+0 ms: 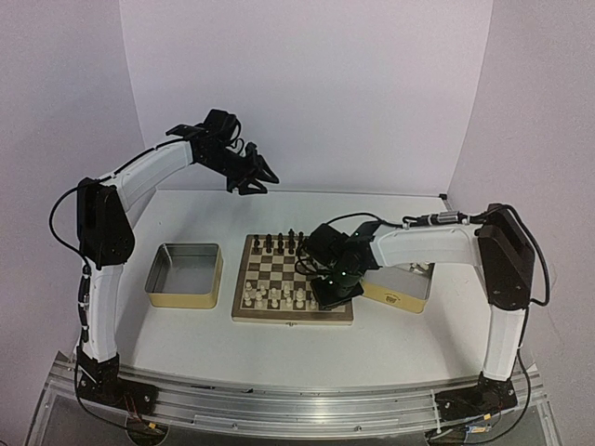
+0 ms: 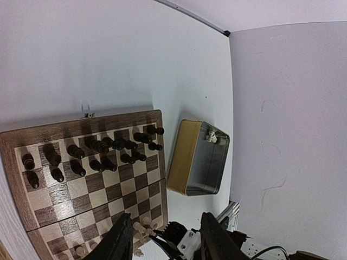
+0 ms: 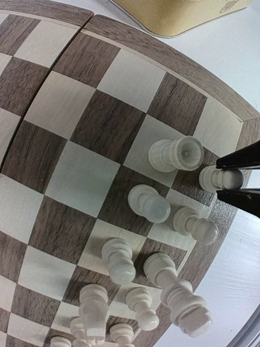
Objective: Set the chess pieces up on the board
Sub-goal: Place the chess piece on the chessboard.
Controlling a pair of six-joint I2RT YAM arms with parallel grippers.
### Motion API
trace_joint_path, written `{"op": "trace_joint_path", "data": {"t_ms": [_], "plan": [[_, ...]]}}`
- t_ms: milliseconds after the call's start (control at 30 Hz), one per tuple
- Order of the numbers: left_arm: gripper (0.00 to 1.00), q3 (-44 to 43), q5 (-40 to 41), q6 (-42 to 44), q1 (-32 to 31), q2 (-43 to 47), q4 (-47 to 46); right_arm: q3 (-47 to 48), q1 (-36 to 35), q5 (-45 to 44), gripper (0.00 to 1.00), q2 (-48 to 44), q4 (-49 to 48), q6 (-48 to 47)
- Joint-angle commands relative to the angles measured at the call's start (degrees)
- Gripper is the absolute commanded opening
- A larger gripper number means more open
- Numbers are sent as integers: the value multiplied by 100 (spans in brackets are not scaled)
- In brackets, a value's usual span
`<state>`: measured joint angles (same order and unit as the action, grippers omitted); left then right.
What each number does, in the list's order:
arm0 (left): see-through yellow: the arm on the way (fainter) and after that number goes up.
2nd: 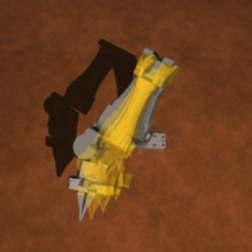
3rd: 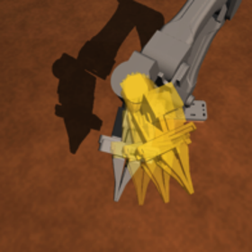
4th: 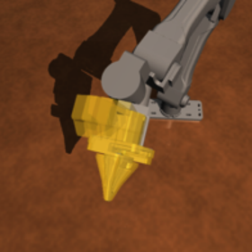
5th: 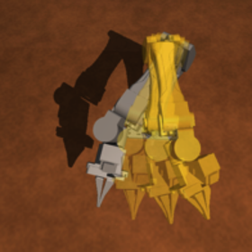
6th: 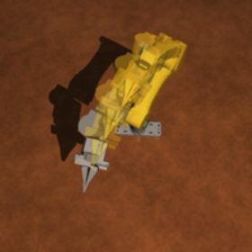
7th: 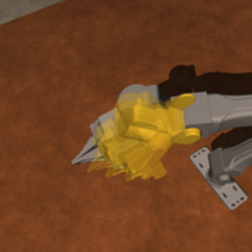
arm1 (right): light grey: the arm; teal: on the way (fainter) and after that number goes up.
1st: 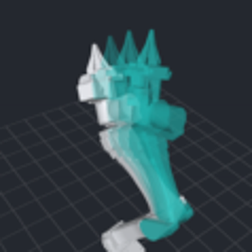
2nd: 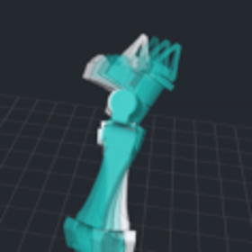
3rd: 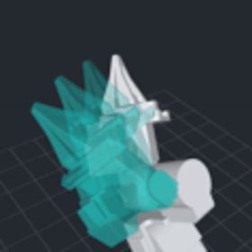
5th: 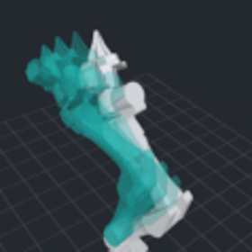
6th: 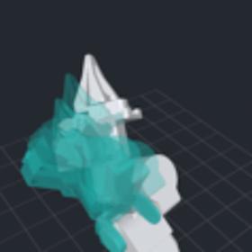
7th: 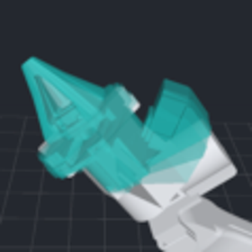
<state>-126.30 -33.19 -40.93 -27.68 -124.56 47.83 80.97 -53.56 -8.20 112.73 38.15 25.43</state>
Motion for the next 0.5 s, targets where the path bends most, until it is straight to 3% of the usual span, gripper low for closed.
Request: {"op": "trace_joint_path", "data": {"t_ms": [0,200,467], "plan": [[41,102,77,-43,35,454,-139,-30,-53,-103,1,74,-54,-52],[41,140,90,-47,35,477,-162,-21,-57,-146,16,102,-49,-32],[41,144,96,-43,34,495,-167,34,-52,-152,21,126,-51,-12]]}}
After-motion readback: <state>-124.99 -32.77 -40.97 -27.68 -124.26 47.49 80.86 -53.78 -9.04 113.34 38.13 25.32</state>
